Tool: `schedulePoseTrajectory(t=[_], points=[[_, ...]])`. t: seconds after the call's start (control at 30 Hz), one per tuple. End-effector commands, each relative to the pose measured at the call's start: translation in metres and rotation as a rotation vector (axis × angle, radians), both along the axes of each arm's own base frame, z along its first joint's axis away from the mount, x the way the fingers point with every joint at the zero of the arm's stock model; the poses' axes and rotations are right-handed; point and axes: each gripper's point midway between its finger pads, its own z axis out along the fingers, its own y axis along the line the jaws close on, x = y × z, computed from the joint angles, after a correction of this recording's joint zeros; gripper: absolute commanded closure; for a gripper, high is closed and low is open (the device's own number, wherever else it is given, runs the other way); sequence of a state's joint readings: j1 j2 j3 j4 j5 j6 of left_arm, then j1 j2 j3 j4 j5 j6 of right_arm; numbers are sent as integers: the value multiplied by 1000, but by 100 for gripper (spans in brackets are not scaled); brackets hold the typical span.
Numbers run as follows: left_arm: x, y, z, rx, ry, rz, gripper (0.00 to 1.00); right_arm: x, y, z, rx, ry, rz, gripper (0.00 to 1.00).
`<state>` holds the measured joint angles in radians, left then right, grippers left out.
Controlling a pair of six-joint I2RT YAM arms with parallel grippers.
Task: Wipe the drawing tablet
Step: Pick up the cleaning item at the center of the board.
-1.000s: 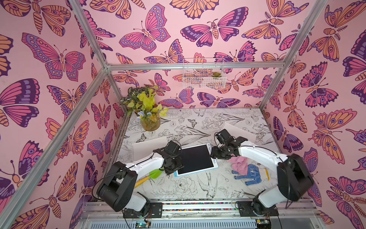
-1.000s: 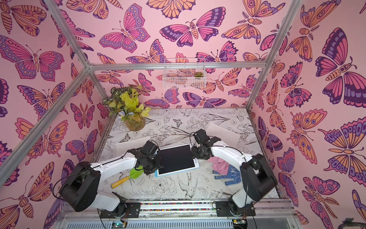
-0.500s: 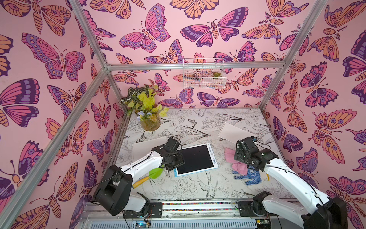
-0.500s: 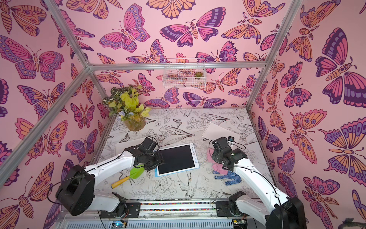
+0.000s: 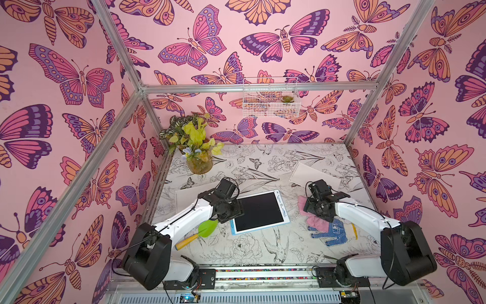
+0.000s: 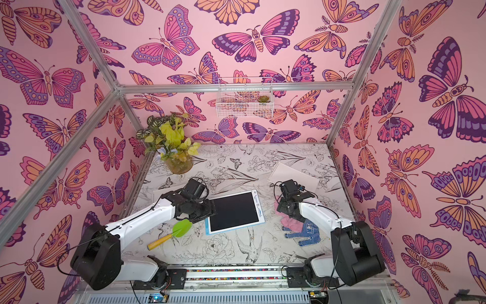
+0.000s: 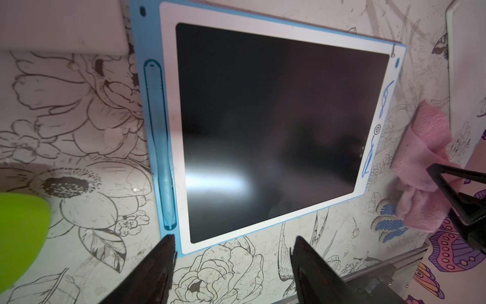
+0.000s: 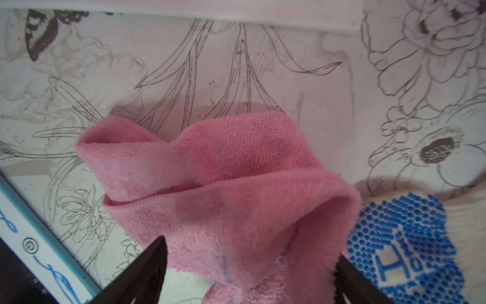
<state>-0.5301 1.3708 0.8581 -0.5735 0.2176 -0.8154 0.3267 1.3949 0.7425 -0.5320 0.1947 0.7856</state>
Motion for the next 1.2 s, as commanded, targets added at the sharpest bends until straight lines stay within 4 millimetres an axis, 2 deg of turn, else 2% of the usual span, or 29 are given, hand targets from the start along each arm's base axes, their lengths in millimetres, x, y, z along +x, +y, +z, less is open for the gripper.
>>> schedulePoseTrajectory(t=[0.0, 0.17, 0.27, 0.33, 0.4, 0.47, 0.53, 0.6, 0.67, 0.77, 0.9, 1.0, 1.17], points=[[-14, 8, -7, 15, 40, -13, 29, 10, 11, -10, 68, -7, -24, 18], [-21, 14, -15, 34, 54, -14, 31, 11, 15, -26, 74, 27, -22, 31], [-25, 20, -21, 51, 77, -14, 32, 14, 15, -25, 75, 22, -11, 60], [-26, 24, -21, 57, 83, -9, 33, 19, 14, -12, 59, -14, 9, 85], [-25, 27, -21, 55, 84, 1, 34, 27, 12, 11, 38, -89, 39, 100], [-22, 30, -21, 52, 83, 11, 36, 36, 13, 44, -4, -198, 98, 100], [-18, 34, -20, 54, 85, 23, 39, 43, 26, 83, -58, -340, 213, 100], [-14, 37, -21, 58, 86, 29, 43, 44, 45, 109, -89, -447, 328, 100], [-10, 40, -24, 78, 96, 32, 47, 43, 64, 123, -118, -520, 418, 100], [-4, 42, -30, 101, 117, 29, 54, 45, 94, 134, -141, -637, 528, 100], [6, 41, -40, 131, 138, 26, 62, 55, 133, 141, -19, -768, 579, 100], [10, 44, -48, 164, 149, 34, 68, 64, 168, 138, 17, -762, 657, 100], [12, 45, -59, 179, 169, 46, 68, 71, 217, 120, 18, -748, 767, 100]])
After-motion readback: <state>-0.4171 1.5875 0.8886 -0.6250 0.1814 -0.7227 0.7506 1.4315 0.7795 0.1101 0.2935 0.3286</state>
